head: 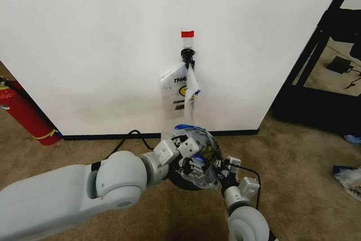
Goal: Pick up the garbage bag from the wall and place it over the trash bin.
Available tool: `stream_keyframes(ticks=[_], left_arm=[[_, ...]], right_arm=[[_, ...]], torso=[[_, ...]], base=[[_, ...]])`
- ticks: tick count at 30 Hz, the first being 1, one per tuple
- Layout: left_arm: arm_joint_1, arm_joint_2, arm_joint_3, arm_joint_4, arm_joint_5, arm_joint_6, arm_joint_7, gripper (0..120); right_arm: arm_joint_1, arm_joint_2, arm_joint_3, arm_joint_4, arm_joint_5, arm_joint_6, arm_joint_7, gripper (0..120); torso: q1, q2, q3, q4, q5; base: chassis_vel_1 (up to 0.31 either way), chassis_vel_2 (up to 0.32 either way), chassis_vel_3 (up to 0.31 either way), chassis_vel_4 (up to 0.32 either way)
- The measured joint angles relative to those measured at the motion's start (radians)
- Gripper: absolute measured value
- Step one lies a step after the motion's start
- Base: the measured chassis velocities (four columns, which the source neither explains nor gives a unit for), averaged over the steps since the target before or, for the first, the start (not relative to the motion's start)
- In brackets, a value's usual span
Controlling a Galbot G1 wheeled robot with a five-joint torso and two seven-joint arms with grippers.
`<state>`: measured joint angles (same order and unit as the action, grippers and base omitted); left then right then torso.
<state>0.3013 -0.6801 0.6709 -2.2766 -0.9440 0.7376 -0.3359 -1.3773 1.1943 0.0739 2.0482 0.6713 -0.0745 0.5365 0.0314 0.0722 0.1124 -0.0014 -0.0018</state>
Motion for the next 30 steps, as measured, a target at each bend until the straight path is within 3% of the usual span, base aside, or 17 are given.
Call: stream_keyframes(ticks=[9,23,30], left_arm=[[0.021,0.001,0.027,0.05,0.01,-0.001,-0.002,54],[0.038,0.034,0.007,0.035,0.009,-0.002,-0.021,0],[0.085,0.074,-0.048,-0.013,0.005,-0.002,-0.028,0]], right_arm=[[-0.001,0.002,-0.005,0.014,0.011,-0.01,0.008,0],[0.002,0.002,-0.004,0.009,0.009,-0.01,0.017,0],[0.005,0.011,0.011,0.011,0.02,-0.008,0.033,0]], torso=[[0.0,0.0,0.0,0.0,-0.0002],[0.0,0.0,0.0,-0.0001,-0.0001],[0.0,0.0,0.0,-0.0001,0.0001]], base=[[0.0,0.0,0.0,0.0],[0.0,0.0,0.0,0.0],[0.0,0.0,0.0,0.0]])
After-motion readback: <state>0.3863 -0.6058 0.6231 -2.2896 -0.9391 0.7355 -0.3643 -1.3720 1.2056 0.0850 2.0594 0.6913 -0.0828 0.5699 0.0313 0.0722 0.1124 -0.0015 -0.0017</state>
